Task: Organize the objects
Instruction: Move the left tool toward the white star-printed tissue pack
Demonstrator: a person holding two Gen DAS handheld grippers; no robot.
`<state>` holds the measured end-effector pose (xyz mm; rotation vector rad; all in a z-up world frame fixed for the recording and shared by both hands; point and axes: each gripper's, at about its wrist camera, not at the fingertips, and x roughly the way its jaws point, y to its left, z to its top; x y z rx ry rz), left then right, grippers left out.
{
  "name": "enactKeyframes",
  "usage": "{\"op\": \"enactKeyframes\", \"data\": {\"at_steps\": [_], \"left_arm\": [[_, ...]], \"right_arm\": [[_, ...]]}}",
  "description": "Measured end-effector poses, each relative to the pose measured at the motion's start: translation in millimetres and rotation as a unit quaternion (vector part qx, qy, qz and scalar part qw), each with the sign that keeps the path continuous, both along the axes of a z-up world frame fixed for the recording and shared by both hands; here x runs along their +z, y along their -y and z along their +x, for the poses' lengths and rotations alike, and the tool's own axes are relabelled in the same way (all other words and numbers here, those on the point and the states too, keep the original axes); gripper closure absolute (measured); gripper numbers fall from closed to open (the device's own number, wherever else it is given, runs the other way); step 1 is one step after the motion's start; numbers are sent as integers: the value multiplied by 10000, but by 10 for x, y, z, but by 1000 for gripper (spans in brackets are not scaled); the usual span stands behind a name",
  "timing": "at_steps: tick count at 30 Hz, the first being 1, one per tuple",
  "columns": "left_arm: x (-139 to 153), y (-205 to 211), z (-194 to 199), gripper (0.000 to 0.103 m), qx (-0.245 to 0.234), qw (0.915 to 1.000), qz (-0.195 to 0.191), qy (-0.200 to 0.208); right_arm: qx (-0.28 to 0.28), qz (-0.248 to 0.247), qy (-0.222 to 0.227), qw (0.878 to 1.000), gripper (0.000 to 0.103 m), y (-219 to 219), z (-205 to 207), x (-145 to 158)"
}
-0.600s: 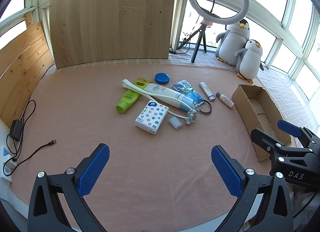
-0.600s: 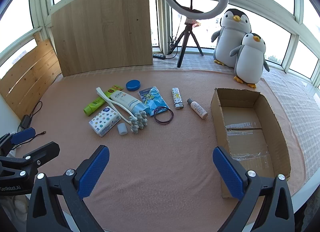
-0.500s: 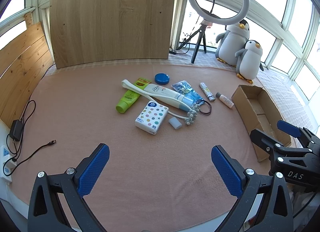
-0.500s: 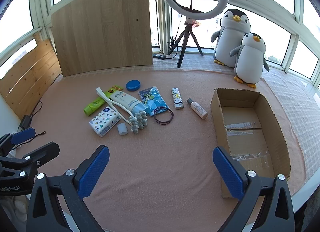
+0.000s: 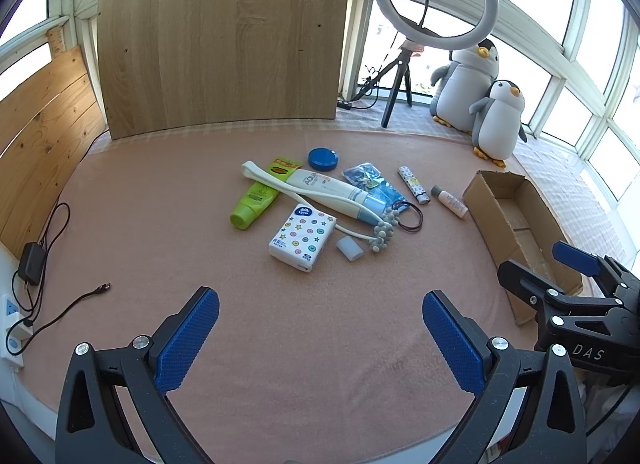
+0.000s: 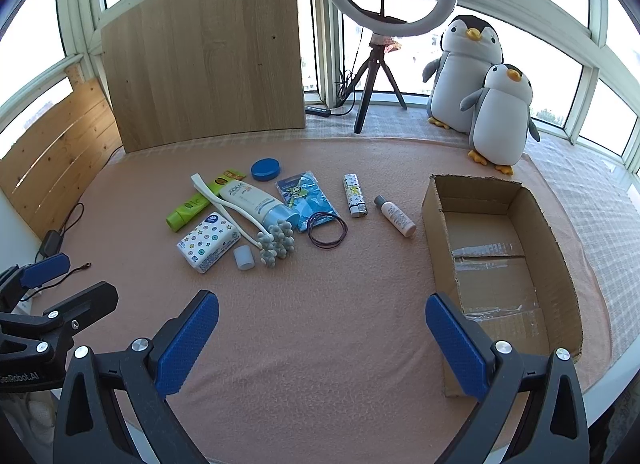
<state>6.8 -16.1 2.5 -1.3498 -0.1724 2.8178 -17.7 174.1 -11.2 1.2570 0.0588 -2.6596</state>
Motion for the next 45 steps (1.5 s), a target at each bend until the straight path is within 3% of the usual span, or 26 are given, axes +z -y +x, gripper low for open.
{"op": "enactKeyframes", "data": {"at_steps": [32,45], "left_arm": [[-62,-15,-82,0,-14,10000,-4,44],[-282,162,-337,0,104,9996,-31,262]], "right_arm": [[-40,-17,120,9999,1,-6,-62,-68],[-122,-7,247,9996,1,-57,-121,-153]]}}
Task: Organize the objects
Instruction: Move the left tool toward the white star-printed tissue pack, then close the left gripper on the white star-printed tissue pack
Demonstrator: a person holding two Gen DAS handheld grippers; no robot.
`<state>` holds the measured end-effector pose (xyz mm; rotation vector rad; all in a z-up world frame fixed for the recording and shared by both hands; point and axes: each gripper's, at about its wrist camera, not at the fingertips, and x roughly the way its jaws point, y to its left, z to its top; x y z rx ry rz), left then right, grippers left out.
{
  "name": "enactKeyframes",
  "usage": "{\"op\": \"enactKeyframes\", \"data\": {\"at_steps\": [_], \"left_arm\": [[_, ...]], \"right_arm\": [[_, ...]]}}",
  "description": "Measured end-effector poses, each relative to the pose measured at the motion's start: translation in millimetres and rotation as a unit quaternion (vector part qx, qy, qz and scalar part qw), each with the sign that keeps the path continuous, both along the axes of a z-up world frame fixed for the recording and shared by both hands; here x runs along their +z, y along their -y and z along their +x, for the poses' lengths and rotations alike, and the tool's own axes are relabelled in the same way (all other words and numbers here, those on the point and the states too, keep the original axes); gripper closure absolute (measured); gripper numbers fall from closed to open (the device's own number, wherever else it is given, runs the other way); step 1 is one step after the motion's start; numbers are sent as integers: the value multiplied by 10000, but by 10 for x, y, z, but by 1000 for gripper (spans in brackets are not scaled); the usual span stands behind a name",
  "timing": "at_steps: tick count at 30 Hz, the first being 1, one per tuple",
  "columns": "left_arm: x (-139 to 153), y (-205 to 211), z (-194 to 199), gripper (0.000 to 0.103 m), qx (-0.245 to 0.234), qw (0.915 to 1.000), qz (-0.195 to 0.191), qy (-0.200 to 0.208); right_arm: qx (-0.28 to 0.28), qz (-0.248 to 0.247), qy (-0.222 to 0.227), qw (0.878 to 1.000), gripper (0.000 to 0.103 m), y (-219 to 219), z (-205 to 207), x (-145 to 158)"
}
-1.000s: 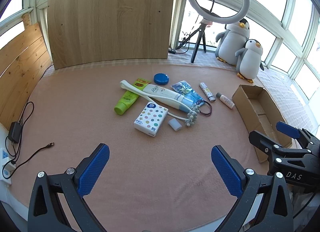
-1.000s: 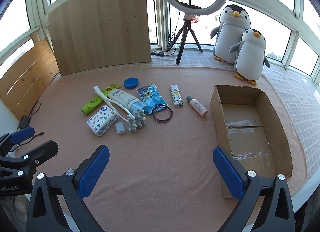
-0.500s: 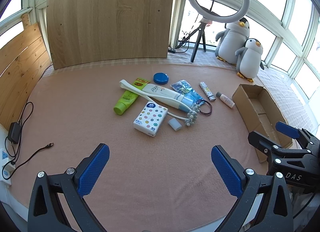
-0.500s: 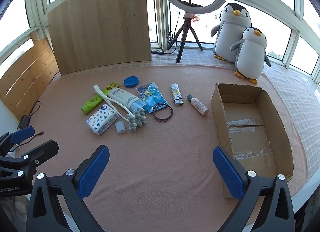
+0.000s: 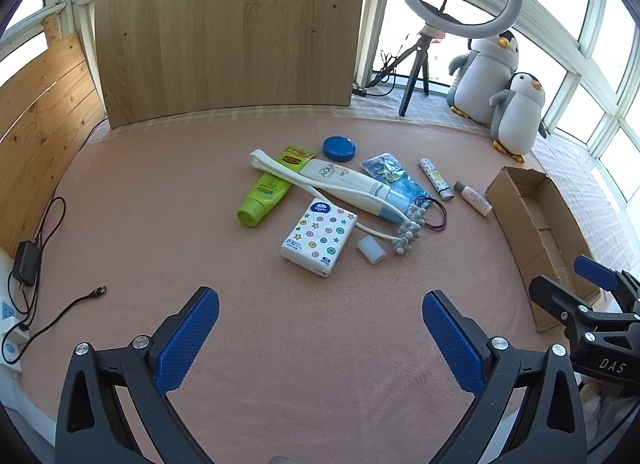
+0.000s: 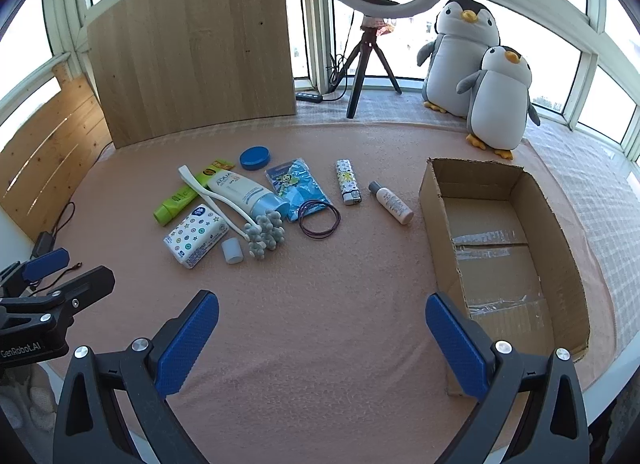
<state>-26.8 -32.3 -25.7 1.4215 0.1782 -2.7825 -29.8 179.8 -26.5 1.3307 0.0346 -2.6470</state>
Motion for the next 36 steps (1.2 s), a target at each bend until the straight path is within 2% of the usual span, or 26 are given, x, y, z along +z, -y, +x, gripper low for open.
{"op": "enactKeyframes", "data": {"at_steps": [9,13,17,22,29,32,36], "left_arm": [[-240,60,-414,2,-25,9998,-40,174],[-338,94,-638,7,6,9997,-38,237],[-482,104,-902,19,32,9991,-31,414],[-610,121,-1196,22,37,9984,178,536],[-853,89,-1530,27,32,9968,197,768],[-971,74,-1597,31,23,9960,180,877],[-1059,91,-1628,33,-6,9952,342,920]], "right_arm": [[-137,0,142,9998,1,-104,-33,-95],[-212,-36,241,9995,1,-168,-48,-143],[-264,-53,303,9992,1,-210,-58,-175],[-279,-13,353,9990,1,-231,-49,-206],[-365,61,458,9983,1,-300,-41,-259],[-390,99,483,9980,1,-326,-34,-264],[-420,121,518,9977,1,-357,-26,-272]]}}
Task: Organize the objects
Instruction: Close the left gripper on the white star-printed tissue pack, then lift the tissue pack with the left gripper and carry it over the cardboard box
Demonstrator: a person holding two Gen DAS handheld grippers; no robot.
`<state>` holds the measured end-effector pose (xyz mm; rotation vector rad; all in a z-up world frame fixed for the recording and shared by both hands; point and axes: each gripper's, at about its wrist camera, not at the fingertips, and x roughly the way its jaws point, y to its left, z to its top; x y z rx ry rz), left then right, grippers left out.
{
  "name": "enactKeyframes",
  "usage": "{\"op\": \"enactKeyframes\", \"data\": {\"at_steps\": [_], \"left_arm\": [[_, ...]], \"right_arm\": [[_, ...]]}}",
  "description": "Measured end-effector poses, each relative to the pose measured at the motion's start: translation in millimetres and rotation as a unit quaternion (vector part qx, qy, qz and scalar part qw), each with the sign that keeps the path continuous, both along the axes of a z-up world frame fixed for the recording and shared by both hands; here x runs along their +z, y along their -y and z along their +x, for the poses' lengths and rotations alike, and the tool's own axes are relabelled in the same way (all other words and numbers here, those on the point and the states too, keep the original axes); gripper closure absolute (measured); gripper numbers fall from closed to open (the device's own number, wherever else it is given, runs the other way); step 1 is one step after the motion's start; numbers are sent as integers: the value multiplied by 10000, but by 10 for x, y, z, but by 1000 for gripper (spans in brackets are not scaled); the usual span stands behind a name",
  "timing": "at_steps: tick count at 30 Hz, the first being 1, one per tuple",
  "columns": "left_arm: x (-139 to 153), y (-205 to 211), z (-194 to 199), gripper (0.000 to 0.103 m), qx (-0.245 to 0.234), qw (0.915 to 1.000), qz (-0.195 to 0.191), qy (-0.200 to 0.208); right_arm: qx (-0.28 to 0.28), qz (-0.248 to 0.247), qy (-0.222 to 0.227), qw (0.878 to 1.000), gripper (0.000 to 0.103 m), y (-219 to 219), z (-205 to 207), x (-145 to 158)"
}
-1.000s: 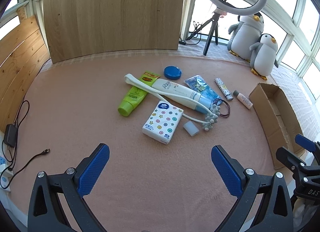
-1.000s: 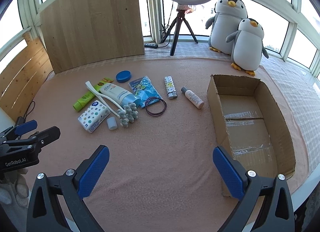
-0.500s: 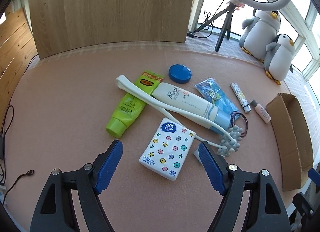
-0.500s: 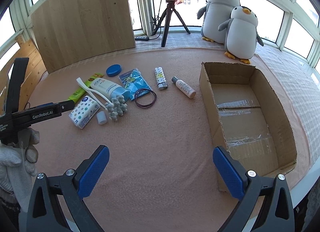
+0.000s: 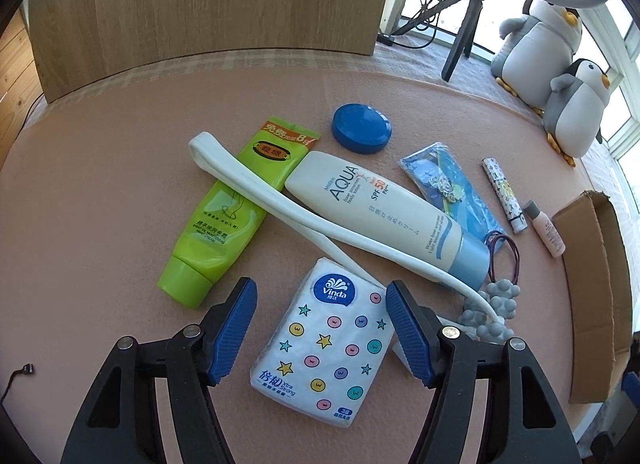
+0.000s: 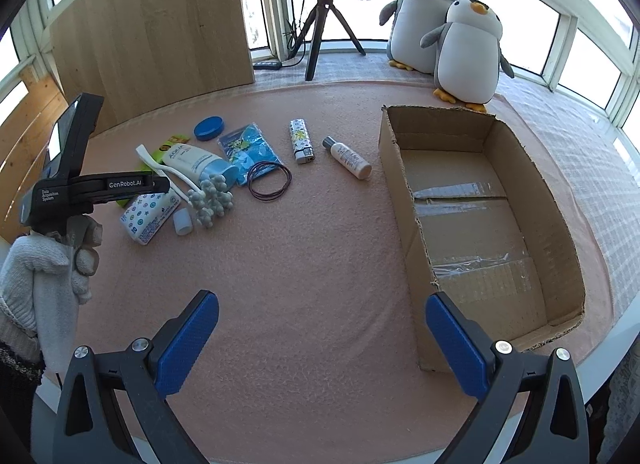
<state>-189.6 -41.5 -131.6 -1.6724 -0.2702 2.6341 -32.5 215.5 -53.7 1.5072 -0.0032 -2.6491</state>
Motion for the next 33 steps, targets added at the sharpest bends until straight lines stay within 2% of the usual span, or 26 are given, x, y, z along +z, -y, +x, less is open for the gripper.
{"op": "enactKeyframes", "data": {"at_steps": [4,13,22,33], "left_arm": [[-20,0,35,40,-80,9999,140,-1],[-114,123,343,41,-44,9976,685,21],[-159,65,844,42,-27,9932,1161,73],[-78,-71,1246,42,-97,9920,1254,92]], "right_arm": [[-7,-5,28,10000,1,-15,8,-18],[144,-34,45,9999,1,94,3,-43],[323,-33,72,9994,1,219,12,-71],[457,-92,123,9988,1,284,-6,-116]]}}
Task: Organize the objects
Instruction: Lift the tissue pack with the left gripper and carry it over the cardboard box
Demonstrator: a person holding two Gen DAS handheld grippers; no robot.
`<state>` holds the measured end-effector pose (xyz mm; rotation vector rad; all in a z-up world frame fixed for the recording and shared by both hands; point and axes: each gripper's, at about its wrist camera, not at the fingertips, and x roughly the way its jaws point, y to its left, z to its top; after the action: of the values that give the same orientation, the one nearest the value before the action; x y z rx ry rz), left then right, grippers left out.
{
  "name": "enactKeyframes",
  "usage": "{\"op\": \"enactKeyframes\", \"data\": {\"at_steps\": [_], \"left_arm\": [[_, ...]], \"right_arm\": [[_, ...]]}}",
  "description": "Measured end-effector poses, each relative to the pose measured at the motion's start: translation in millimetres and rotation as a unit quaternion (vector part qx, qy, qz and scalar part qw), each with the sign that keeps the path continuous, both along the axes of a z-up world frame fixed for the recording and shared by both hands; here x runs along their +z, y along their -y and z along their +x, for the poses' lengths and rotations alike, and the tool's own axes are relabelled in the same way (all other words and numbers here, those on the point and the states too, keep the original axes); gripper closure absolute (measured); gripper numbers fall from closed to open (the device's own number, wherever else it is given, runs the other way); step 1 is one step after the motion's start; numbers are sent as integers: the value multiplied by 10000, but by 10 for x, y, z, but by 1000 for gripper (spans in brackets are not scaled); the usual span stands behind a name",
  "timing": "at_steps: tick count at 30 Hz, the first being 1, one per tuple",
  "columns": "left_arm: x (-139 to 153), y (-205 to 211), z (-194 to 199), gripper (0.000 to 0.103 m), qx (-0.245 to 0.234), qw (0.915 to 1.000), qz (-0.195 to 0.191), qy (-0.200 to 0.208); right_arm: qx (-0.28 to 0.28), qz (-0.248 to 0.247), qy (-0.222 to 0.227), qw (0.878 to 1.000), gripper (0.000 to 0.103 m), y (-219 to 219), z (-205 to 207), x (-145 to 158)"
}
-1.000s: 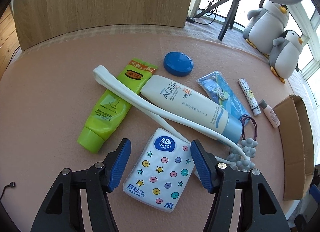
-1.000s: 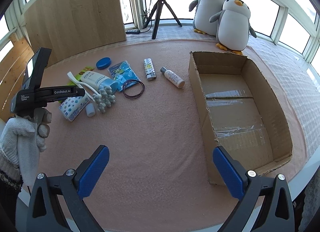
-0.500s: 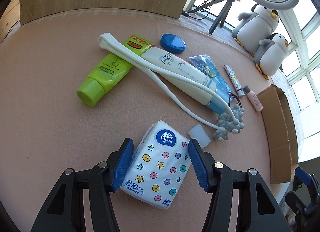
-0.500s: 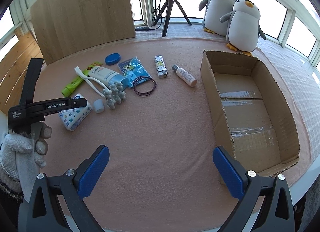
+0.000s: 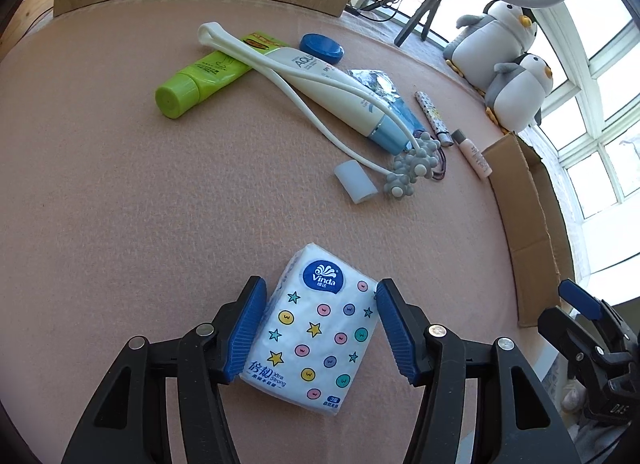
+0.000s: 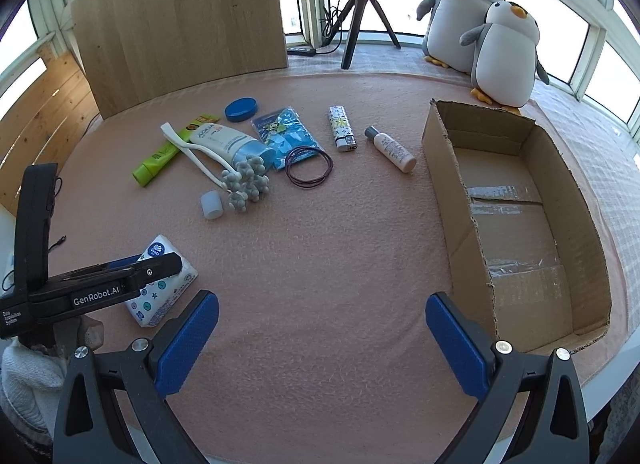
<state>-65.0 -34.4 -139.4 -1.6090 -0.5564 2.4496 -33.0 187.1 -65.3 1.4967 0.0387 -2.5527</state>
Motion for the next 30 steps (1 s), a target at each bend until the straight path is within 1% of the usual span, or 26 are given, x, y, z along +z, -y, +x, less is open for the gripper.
{"op": "enactKeyframes", "data": {"at_steps": [3,5,9,11,13,14,15,16,19,22,24,25,26,28,30], "left_arm": [[119,83,104,42,-31,9998,-57,-179],[155,151,175,42,-87,9997,-1,-213],[69,184,244,43,-215,9995,209,-44],[16,146,274,49,-299,9991,307,37],[-30,84,294,50,-411,9980,478,96],[-34,36,306,50,-493,9974,515,94],[-30,-15,311,50,-562,9974,453,75],[-19,-56,318,50,-608,9975,349,41],[0,-105,319,50,-670,9975,228,-7],[8,-119,320,50,-731,9973,110,-46],[0,-115,315,51,-751,9971,139,-41],[-3,-112,316,52,-748,9971,139,-39],[-3,-110,313,53,-747,9971,144,-44],[-2,-107,310,55,-759,9970,162,-47],[-3,-107,311,56,-752,9970,164,-46]], "right_arm": [[26,-89,33,10000,1,23,-15,-14],[42,-195,99,9998,1,44,-33,-38],[81,-484,321,9983,1,103,-63,-127],[108,-599,433,9972,1,141,-74,-176],[144,-679,500,9963,1,176,-84,-216],[160,-709,525,9960,1,195,-91,-233],[178,-732,548,9957,1,217,-103,-251],[198,-753,570,9953,3,236,-113,-265],[311,-846,668,9937,14,302,-158,-305],[485,-946,805,9911,19,406,-229,-360],[593,-1097,946,9877,24,485,-279,-411],[655,-1177,1031,9855,30,528,-304,-442],[706,-1223,1121,9836,33,576,-329,-476],[818,-1314,1299,9794,42,661,-374,-547],[885,-1378,1472,9755,46,729,-412,-623]]}}
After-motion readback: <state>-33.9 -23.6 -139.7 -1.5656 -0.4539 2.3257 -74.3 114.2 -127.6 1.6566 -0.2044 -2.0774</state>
